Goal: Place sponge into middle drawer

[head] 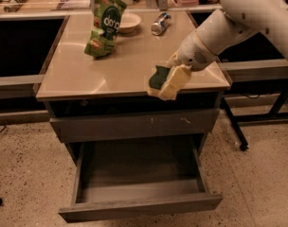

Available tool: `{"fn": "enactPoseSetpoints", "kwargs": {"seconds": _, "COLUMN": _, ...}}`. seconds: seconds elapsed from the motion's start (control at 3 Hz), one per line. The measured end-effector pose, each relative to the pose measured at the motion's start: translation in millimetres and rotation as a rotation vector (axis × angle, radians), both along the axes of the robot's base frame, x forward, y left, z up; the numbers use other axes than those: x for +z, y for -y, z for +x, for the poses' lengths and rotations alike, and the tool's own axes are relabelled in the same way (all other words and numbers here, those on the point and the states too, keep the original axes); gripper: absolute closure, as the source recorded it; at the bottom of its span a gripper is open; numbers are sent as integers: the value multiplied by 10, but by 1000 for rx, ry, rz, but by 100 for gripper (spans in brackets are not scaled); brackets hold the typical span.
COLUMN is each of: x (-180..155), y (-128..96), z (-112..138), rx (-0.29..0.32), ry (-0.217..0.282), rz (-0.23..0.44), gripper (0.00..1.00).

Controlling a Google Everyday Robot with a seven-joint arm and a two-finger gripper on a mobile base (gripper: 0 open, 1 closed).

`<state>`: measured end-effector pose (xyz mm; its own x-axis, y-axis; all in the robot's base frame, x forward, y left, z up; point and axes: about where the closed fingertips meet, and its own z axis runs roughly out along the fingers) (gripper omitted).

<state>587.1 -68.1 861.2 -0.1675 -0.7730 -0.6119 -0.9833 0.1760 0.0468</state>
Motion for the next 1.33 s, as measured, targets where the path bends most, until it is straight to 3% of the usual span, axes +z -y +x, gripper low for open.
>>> {"fn": "enactPoseSetpoints", "kwargs": {"seconds": 0.33, "x": 188, "y": -7, "z": -717, "rx": 139, "ry": -86, "rz": 46, "gripper": 100}}
{"fn": "enactPoseSetpoints", "kwargs": {"seconds": 1.0, "x": 158, "y": -23, "z": -765, "rx": 153, "ry": -104, "rz": 46, "gripper": 100}}
{"fn": "enactPoseSetpoints", "kwargs": {"seconds": 1.33, "x": -164, "y": -80, "z": -904, "rx": 181, "ry": -114, "rz": 34, "gripper": 100}}
